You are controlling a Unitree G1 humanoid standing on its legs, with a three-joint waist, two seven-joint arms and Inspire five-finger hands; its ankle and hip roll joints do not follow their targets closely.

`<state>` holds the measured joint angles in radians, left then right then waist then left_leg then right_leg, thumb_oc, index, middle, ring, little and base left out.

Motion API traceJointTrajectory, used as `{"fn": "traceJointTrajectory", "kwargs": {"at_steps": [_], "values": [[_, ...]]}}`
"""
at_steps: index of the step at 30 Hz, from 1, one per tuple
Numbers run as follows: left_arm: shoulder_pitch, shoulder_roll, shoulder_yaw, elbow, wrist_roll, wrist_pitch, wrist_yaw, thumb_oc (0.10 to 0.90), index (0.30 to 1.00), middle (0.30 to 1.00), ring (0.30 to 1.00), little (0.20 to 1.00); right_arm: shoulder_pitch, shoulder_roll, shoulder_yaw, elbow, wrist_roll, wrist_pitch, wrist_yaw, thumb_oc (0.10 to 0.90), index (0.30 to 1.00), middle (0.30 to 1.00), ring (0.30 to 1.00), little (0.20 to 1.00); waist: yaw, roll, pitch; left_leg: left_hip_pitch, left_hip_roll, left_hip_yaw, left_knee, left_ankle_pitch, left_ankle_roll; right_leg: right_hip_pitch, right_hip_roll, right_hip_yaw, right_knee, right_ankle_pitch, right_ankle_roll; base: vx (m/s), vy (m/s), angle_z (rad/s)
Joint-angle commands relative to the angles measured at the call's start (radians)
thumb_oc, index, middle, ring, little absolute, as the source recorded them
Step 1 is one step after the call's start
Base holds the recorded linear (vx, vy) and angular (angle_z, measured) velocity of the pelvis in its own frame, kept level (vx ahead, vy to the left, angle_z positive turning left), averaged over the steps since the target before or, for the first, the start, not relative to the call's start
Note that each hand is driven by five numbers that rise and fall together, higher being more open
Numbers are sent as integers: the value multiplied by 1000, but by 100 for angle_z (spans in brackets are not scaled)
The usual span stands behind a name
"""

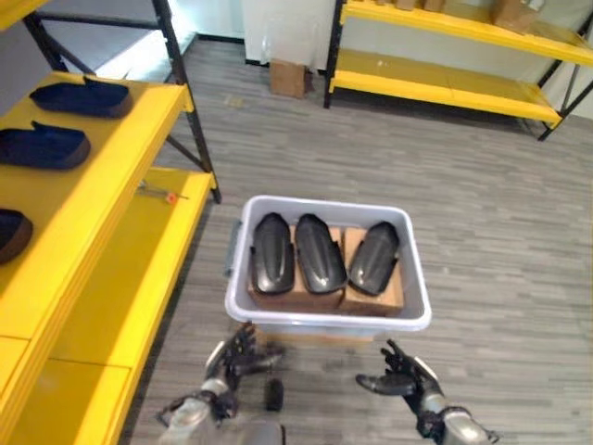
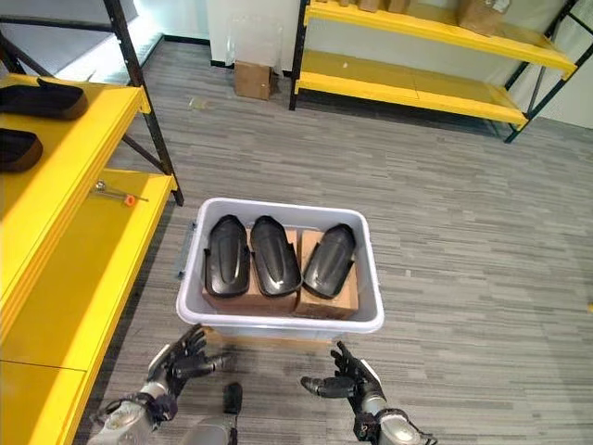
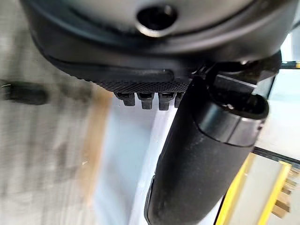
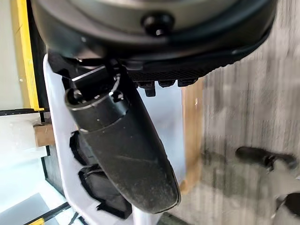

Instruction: Move parts from the plastic box to the shelf.

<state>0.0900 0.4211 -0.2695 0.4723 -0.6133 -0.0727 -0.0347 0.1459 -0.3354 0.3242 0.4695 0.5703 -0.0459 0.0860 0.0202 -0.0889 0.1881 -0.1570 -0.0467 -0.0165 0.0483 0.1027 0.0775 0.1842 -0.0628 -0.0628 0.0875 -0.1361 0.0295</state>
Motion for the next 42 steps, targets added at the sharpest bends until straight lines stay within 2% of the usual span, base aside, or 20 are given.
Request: {"fn": "traceJointTrajectory", "kwargs": {"at_steps": [1,6,7,8,9,10,13,15,16,17,19,20,21,22,24,25,28,33,39,42], "values": [[34,24,7,-86,26,-78,-11,900,1000,1000,1000,1000,-17,-27,-15,-62,-8,-58,23,900,1000,1000,1000,1000,23,3,-102,-28,47,16,78,-93,-43,-92,-96,1,22,99,91,130,128,-23],[38,29,3,-94,18,-75,-14,900,1000,1000,1000,1000,-22,-26,3,-62,-9,-53,34,900,1000,1000,1000,1000,26,0,-107,-7,21,26,96,-137,-18,-100,-121,8,45,151,115,109,110,-13],[45,30,1,-98,22,-73,-19,900,1000,1000,1000,1000,-21,-25,3,-66,-13,-53,37,900,1000,1000,1000,1000,23,3,-106,11,11,22,93,-147,-5,-132,-124,16,122,196,122,51,66,1],[45,30,1,-98,22,-73,-19,900,1000,1000,1000,1000,-21,-25,3,-66,-13,-53,37,900,1000,1000,1000,1000,24,3,-106,11,11,23,93,-147,-5,-134,-124,18,124,196,122,61,139,-1],[42,38,-3,-102,29,-72,-18,900,1000,1000,1000,1000,-29,-25,9,-65,-15,-56,37,900,1000,1000,1000,1000,11,15,-87,28,6,8,87,-149,8,-200,-106,50,256,258,121,9,74,0],[42,37,-3,-101,29,-72,-18,900,1000,1000,1000,1000,-30,-25,9,-65,-14,-56,37,900,1000,1000,1000,1000,12,15,-88,27,6,9,88,-149,8,-202,-106,51,259,257,121,-3,105,-3],[39,40,-7,-107,37,-70,-19,900,1000,1000,1000,1000,-37,-27,14,-87,-17,-60,36,900,1000,1000,1000,1000,-3,45,-54,56,15,6,81,-154,20,-279,-98,34,380,248,111,58,81,13],[36,39,-7,-98,30,-66,-26,900,1000,1000,1000,1000,-38,-22,14,-92,-17,-58,33,900,1000,1000,1000,1000,1,57,-47,81,34,14,77,-166,5,-290,-171,-29,274,197,97,126,-51,2],[36,40,-8,-98,30,-66,-26,900,1000,1000,1000,1000,-38,-22,14,-92,-17,-58,33,900,1000,1000,1000,1000,-1,58,-44,85,34,12,77,-167,4,-283,-171,-32,271,197,97,118,-158,-10],[39,42,-9,-95,20,-67,-31,900,1000,1000,1000,1000,-40,-27,16,-97,-21,-57,35,900,1000,1000,1000,1000,4,55,-42,93,53,15,76,-176,-13,-289,-230,-47,158,224,105,72,-119,-18],[43,42,-7,-94,17,-67,-33,900,1000,1000,1000,1000,-40,-30,16,-97,-27,-54,35,900,1000,1000,1000,1000,5,51,-38,102,62,13,77,-183,-25,-277,-253,-53,86,253,117,114,-236,-6],[57,46,-3,-100,19,-70,-36,900,1000,1000,1000,1000,-38,-37,22,-108,-38,-51,37,900,1000,1000,1000,1000,5,32,-33,121,77,12,76,-190,-45,-279,-284,-55,9,326,147,114,-273,2],[58,46,-3,-100,19,-70,-36,900,1000,1000,1000,1000,-38,-37,22,-108,-38,-51,36,900,1000,1000,1000,1000,5,32,-32,122,76,12,76,-190,-45,-278,-284,-55,8,326,147,112,-311,0],[54,44,-3,-84,23,-67,-36,900,1000,1000,1000,1000,-40,-38,19,-109,-37,-50,42,900,1000,1000,1000,1000,1,20,-37,122,85,9,72,-189,-57,-258,-265,-46,-16,294,149,71,-184,2],[56,40,-3,-76,24,-67,-39,900,1000,1000,1000,1000,-36,-35,20,-107,-37,-48,43,900,1000,1000,1000,1000,1,15,-41,129,90,9,63,-187,-61,-248,-259,-50,-32,283,147,98,-227,8],[61,30,2,-69,29,-66,-42,900,1000,1000,1000,1000,-38,-45,23,-110,-38,-50,50,900,1000,1000,1000,1000,7,7,-63,142,124,4,34,-167,-82,-233,-231,-83,-29,251,145,127,-306,28],[64,26,9,-67,26,-68,-41,900,1000,1000,1000,1000,-38,-64,15,-126,-32,-61,50,900,1000,1000,1000,1000,5,16,-73,151,186,-22,-3,-130,-113,-223,-174,-118,-5,176,117,113,-329,22],[45,13,-2,-65,18,-69,-36,900,1000,1000,1000,1000,-41,-74,2,-105,-16,-73,31,900,1000,1000,1000,1000,-1,35,-80,150,255,-45,-77,-60,-143,-227,-119,-164,37,104,89,52,-212,30],[44,9,-7,-65,17,-69,-39,900,1000,1000,1000,1000,-36,-91,-7,-118,-26,-77,29,900,1000,1000,1000,1000,-4,48,-82,148,271,-48,-94,-41,-152,-226,-114,-192,56,88,81,29,-69,20],[62,11,2,-77,22,-67,-44,900,1000,1000,1000,1000,-35,-125,-29,-166,-92,-93,17,900,1000,1000,1000,1000,-2,61,-85,159,267,-42,-105,-44,-151,-222,-121,-199,60,91,87,49,6,4]]}}
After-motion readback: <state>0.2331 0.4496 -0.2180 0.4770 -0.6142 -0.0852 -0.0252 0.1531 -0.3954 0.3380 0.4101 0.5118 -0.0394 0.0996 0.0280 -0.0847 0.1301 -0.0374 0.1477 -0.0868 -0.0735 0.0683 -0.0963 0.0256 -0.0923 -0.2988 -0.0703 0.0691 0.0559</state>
